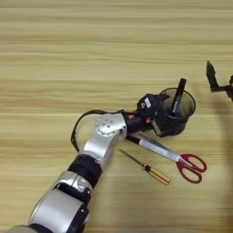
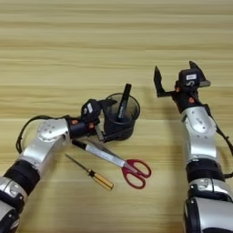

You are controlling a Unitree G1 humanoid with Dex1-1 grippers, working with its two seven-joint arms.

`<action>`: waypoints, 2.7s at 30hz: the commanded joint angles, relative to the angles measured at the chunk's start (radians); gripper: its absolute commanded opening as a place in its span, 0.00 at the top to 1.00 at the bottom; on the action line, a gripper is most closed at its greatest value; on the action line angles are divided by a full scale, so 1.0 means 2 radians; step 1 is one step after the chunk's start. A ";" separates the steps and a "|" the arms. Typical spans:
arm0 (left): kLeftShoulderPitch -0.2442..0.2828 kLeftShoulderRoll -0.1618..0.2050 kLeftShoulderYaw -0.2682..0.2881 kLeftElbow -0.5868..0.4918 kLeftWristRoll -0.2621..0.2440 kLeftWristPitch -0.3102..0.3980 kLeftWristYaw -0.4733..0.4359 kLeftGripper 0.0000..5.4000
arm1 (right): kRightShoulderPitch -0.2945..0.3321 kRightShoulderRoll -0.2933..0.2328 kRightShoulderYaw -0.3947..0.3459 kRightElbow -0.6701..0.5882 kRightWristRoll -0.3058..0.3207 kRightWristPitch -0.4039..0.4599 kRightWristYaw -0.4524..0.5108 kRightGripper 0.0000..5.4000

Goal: Move the objects on the table

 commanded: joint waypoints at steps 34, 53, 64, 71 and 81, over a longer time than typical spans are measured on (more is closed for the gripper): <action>0.174 0.168 0.078 -0.232 -0.059 0.097 -0.008 0.14 | -0.008 0.003 0.001 0.005 0.004 -0.003 0.005 0.00; 0.203 0.187 0.053 -0.254 -0.066 0.097 -0.054 0.00 | -0.004 0.005 0.003 0.000 0.002 -0.004 0.004 0.00; 0.202 0.184 0.049 -0.252 -0.065 0.093 -0.051 0.00 | -0.005 0.003 0.002 0.001 0.003 -0.005 0.007 0.00; 0.201 0.184 0.048 -0.250 -0.063 0.089 -0.050 0.00 | -0.005 0.003 0.003 0.000 0.003 -0.004 0.008 0.00; 0.200 0.184 0.051 -0.244 -0.063 0.088 -0.047 0.00 | -0.006 0.004 0.004 0.002 0.003 -0.005 0.010 0.00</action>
